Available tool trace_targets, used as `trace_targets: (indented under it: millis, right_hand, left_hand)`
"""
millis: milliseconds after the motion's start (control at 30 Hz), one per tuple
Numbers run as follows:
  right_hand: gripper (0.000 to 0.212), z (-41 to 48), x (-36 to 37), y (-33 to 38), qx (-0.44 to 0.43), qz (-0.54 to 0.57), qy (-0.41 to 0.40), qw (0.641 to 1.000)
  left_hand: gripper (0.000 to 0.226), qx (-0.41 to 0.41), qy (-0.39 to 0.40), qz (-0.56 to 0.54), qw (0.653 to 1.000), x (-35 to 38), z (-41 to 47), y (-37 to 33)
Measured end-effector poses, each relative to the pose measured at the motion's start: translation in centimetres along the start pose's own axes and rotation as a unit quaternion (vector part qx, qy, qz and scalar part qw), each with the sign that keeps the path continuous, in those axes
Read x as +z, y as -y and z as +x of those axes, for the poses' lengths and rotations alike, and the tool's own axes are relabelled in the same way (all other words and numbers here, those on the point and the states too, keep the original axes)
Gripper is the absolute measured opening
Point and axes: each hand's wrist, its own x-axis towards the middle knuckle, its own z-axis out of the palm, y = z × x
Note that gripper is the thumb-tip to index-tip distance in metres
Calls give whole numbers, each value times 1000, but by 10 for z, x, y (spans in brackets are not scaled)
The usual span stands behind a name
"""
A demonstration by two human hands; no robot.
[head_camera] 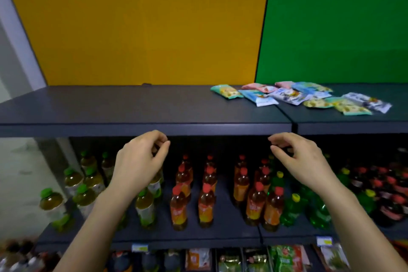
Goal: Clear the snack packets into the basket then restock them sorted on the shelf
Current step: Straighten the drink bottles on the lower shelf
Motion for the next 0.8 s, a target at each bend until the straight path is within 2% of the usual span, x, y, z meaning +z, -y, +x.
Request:
trace_targets:
  millis: [133, 267, 467, 633, 800]
  right_hand:
    - [20, 66, -13, -28, -29, 23, -12, 999]
    - [23, 130, -15, -46, -30, 44, 15, 998]
    - [32, 202, -1, -62, 1, -31, 60, 998]
    - [42, 233, 23, -65, 48, -85, 126, 987]
    - [70, 250, 42, -73, 73, -97, 151, 981]
  left_hand:
    - [13, 8, -10, 1, 1000, 36, 52, -34]
    - [17, -11, 3, 8, 1000, 69, 103, -57]
    - [37, -81, 137, 2, 987, 131, 183, -56]
    - [65, -176, 247, -46, 952, 167, 234, -67]
    - [83, -230, 208, -88, 947, 199, 262, -84]
